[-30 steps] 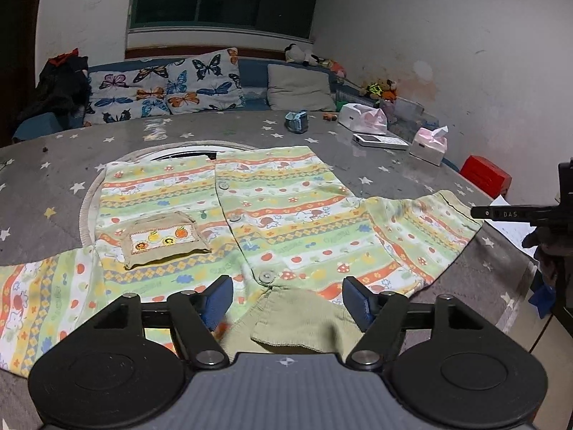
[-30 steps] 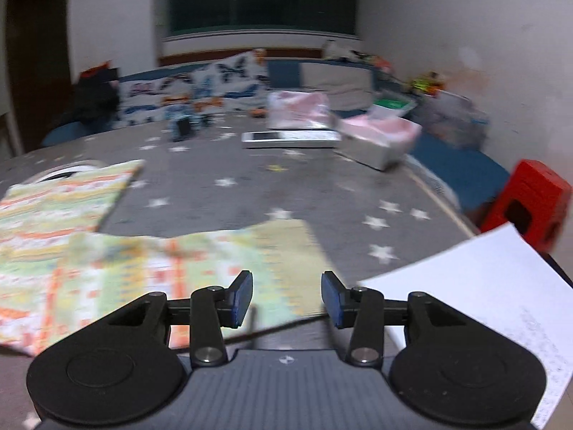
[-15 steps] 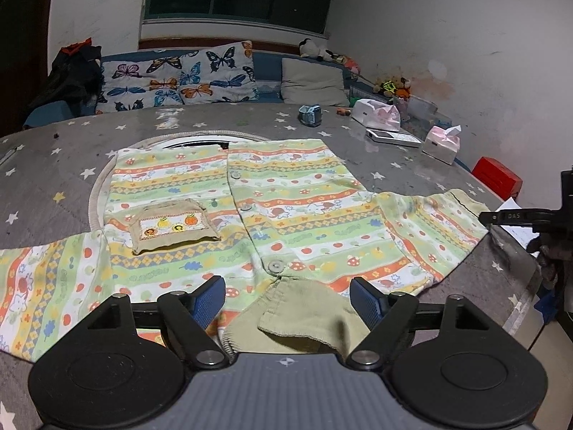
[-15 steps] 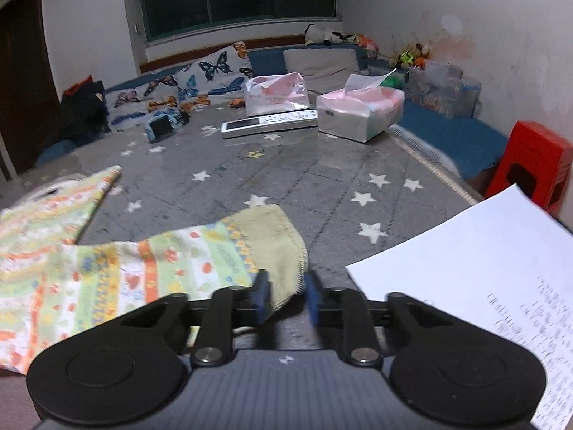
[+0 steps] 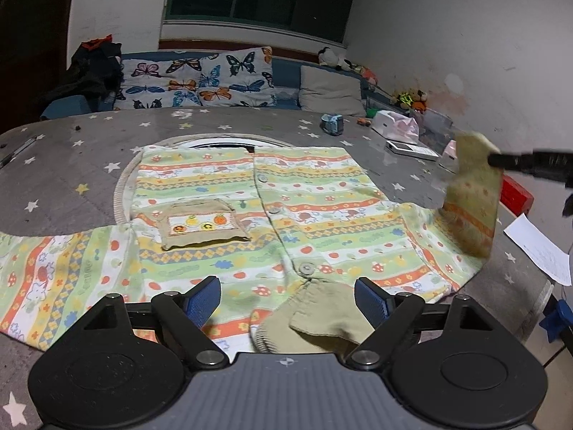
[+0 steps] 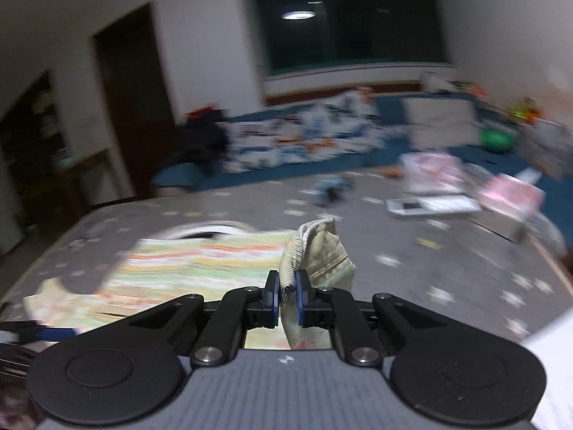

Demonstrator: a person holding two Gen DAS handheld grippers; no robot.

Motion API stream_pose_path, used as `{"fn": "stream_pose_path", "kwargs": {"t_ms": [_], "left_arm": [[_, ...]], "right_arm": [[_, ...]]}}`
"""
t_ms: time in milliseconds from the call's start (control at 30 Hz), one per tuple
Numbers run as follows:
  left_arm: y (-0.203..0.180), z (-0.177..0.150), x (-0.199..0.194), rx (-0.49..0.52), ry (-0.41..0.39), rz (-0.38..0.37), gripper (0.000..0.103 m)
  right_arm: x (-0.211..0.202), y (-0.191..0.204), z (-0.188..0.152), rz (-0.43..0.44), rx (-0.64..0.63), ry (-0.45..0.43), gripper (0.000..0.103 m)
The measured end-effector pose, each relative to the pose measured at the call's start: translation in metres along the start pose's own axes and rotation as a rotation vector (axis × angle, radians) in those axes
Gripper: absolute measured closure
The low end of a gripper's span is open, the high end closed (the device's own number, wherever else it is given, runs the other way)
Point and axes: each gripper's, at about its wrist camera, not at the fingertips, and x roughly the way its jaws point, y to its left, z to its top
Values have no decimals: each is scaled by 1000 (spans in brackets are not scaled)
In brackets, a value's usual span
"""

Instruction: Fold clothes

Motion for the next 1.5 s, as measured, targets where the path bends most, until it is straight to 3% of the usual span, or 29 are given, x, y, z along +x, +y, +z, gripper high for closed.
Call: {"fn": "stream_pose_path", "kwargs": {"t_ms": [233, 533, 667, 867, 1200, 1300, 1500], "left_arm": [[21, -5, -14, -48, -32, 23, 19], [47, -5, -28, -116, -64, 57, 19], [47, -4, -29, -117, -67, 52, 20], [41, 1, -24, -95, -67, 36, 22], [24, 13, 0, -50, -43, 2, 50], [18, 15, 6, -33, -37, 0, 50], [17, 19, 17, -27, -21, 2, 50]], "right_arm": [[34, 93, 18, 209, -165, 45, 95], [86, 174, 0, 356, -273, 159, 95], [96, 187, -12, 394, -269, 198, 80], [80, 166, -10, 364, -298, 195, 79], [76, 87, -48, 165, -298, 348, 79], [76, 68, -62, 133, -266, 382, 79], [72, 57, -52, 127, -239, 340, 80]]}}
